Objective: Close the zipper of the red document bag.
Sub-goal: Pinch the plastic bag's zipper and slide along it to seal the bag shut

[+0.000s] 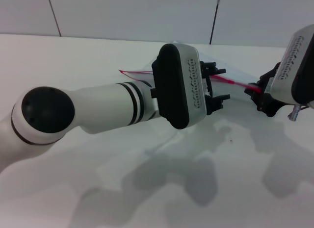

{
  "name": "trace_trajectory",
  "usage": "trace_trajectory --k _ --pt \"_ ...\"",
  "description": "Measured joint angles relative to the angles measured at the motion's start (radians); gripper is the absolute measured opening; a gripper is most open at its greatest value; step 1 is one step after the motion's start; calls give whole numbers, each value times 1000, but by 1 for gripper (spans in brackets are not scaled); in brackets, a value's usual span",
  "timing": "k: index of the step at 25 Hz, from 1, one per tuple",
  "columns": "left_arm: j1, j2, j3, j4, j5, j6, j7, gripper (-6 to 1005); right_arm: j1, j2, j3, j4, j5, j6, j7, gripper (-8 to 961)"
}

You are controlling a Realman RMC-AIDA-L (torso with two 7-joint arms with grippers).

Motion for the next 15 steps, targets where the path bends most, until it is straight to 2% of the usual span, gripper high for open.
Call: trace_trajectory --k 2,15 --pt "0 0 6 5 0 1 0 566 0 0 0 0 0 0 0 49" --pt "-5 0 25 1 -2 41 0 544 2 0 -4 -3 0 0 0 49"
